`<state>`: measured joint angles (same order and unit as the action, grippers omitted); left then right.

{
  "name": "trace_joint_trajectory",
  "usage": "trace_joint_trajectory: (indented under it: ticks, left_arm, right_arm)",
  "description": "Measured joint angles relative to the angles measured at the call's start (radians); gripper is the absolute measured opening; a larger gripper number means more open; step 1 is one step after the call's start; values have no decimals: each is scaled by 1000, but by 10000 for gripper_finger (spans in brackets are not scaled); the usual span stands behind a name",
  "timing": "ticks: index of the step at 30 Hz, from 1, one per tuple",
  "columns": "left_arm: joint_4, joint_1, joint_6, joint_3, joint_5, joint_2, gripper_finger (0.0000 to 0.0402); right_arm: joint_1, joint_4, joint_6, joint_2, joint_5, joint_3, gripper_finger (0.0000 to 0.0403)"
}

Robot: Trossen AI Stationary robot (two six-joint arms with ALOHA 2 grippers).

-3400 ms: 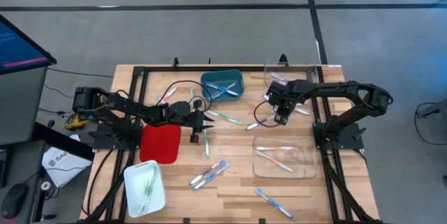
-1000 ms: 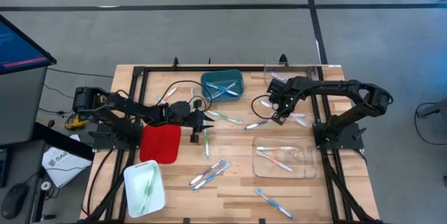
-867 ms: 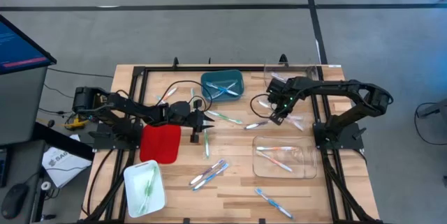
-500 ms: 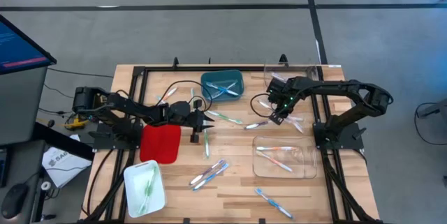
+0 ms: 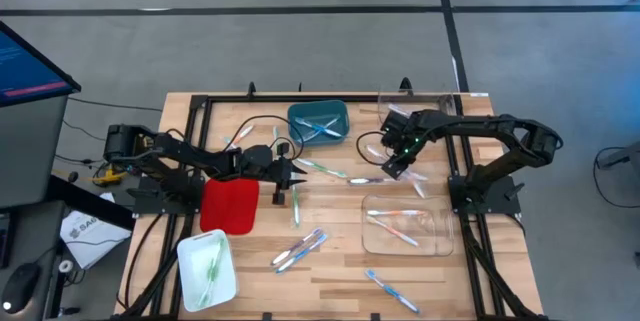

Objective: Pick & Place Toothbrushes
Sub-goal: Put the purple toothbrush into the top transparent bin

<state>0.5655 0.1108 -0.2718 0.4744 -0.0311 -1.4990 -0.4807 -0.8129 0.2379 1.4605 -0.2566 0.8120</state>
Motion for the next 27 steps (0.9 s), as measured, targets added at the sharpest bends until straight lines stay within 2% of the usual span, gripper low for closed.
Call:
trace_joint_trajectory:
  ticks: [8, 11, 15, 21, 27]
  left_arm:
    - [1, 0, 0, 0, 0, 0, 94]
    - [2, 0, 0, 0, 0, 0, 94]
    - [3, 0, 0, 0, 0, 0, 94]
    - [3, 0, 0, 0, 0, 0, 94]
    - [3, 0, 0, 0, 0, 0, 94]
  right_arm:
    - [78, 10, -55, 0, 299, 0, 4]
    - [119, 39, -121, 0, 361, 0, 4]
    - [169, 60, -184, 0, 361, 0, 5]
    - [181, 36, -139, 0, 338, 0, 12]
    - [188, 28, -132, 0, 302, 0, 80]
